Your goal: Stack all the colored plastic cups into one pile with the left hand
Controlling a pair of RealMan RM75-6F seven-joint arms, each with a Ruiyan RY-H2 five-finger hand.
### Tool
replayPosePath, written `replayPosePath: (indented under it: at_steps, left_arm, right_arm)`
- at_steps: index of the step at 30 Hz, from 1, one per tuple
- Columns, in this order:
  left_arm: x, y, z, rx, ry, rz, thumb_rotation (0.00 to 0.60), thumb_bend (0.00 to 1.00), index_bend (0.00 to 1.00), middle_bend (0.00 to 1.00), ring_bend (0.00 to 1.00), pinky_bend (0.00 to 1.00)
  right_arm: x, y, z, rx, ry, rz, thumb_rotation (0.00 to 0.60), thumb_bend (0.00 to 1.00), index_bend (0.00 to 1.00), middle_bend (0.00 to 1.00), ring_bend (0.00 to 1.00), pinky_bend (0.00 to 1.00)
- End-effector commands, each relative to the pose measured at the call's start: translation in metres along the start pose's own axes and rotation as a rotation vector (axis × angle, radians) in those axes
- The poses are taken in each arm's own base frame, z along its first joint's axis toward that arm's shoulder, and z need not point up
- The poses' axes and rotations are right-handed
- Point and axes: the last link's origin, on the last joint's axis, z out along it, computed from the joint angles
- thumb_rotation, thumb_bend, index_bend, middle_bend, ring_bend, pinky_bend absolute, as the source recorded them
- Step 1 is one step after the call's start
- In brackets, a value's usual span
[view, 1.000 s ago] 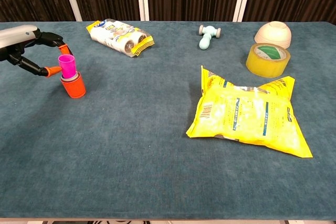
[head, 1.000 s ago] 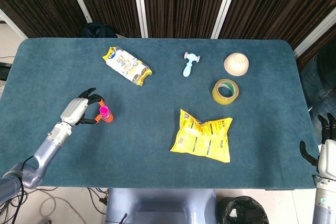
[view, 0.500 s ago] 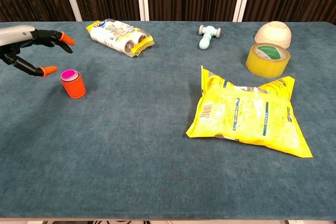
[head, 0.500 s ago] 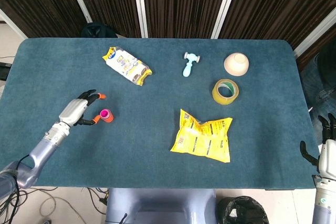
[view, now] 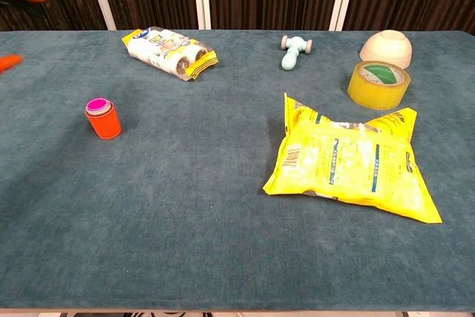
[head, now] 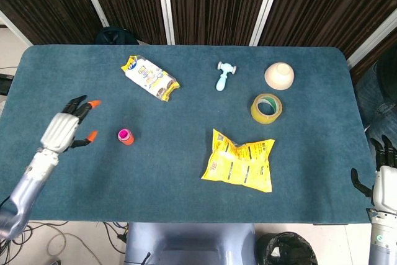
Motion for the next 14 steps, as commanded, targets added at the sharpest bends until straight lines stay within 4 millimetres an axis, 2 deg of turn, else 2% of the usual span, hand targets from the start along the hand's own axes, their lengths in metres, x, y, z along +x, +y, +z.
replayPosePath:
  at_steps: [1,4,6,14]
  left_arm:
    - [0.014,-0.016,-0.072,0.183,0.071,0.124,0.6,0.31,0.04,0.11,0.0,0.09]
    - [0.015,-0.021,-0.101,0.279,0.086,0.149,0.6,0.3,0.01,0.08,0.0,0.09]
    - [0.015,-0.022,-0.11,0.31,0.096,0.144,0.6,0.3,0.01,0.08,0.0,0.09]
    - [0.019,-0.026,-0.126,0.377,0.102,0.148,0.6,0.3,0.01,0.08,0.0,0.09]
  right_arm:
    - [0.0,-0.001,-0.001,0.031,-0.029,-0.01,0.6,0.42,0.14,0.05,0.13,0.04]
    - [-0.002,-0.002,-0.002,0.058,-0.058,-0.025,0.6,0.42,0.14,0.05,0.12,0.04]
    - [-0.003,-0.001,-0.003,0.077,-0.083,-0.041,0.6,0.42,0.14,0.05,0.12,0.04]
    - [-0.001,0.0,-0.002,0.141,-0.118,-0.079,0.6,0.42,0.14,0.05,0.12,0.04]
